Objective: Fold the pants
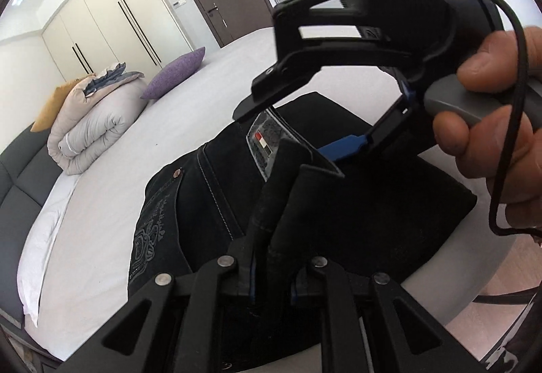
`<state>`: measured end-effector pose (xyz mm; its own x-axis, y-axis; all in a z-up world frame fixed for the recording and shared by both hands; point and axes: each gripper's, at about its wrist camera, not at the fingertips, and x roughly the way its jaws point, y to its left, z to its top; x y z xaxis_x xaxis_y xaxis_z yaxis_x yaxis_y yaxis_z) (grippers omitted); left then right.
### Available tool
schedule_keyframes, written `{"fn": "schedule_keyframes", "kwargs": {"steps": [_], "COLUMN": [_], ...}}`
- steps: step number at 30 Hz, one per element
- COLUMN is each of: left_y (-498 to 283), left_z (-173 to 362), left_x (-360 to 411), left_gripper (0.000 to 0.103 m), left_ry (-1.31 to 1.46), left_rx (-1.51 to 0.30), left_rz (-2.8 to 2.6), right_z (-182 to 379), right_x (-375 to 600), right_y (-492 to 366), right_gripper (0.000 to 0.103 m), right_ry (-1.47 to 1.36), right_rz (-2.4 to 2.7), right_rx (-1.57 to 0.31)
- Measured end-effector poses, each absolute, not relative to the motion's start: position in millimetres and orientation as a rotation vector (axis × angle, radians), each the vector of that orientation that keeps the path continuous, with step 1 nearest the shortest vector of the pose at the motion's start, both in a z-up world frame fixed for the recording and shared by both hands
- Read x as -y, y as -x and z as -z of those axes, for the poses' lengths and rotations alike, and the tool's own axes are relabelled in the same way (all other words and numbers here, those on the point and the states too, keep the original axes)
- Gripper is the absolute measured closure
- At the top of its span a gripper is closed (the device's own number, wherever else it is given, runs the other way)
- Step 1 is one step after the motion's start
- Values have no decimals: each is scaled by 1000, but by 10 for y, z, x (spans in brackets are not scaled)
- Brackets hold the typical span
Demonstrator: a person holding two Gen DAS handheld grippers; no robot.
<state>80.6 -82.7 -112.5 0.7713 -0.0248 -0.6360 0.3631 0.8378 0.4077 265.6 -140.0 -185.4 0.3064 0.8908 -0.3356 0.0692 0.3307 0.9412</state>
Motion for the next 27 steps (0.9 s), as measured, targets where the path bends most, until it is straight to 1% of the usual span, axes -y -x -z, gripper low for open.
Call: {"fn": "schedule_keyframes", "kwargs": {"steps": [1, 2, 4, 5, 8, 16, 22, 27], "left_y": [-805, -797, -765, -759, -753, -794, -790, -724], "left_z": [1137, 1146, 1153, 1150, 1141, 1098, 1177, 1216], "left_x": [855, 884, 908, 915, 966, 1177, 1308, 1339], "left_gripper": [90, 90, 90, 90, 90, 90, 90, 90], "left_ry": [-557, -569, -586, -584, -604, -642, -669, -682], "left_rx": [-662, -659, -653, -654, -644, -620, -626, -630], "left_rz": [222, 222, 228, 236, 256, 309, 348, 366], "right_z": [1845, 1821, 1795, 1779, 1684, 1469, 1505, 1648], "right_x": [1390, 1362, 1391, 1387, 1418, 1699, 2008, 2161], "right_y": [-2683, -2703, -2676, -2654, -2597, -2637, -2574, -2476], "right_gripper": [51, 66, 83, 89, 92, 92, 92, 92], "right_ry": [-1074, -1034, -975, -965, -904, -815, -811, -853], "right_rz": [-711, -694, -656, -652, -626, -595, -566, -554], "right_rx": [-1133, -1141, -1147, -1139, -1111, -1044, -1027, -1018]}}
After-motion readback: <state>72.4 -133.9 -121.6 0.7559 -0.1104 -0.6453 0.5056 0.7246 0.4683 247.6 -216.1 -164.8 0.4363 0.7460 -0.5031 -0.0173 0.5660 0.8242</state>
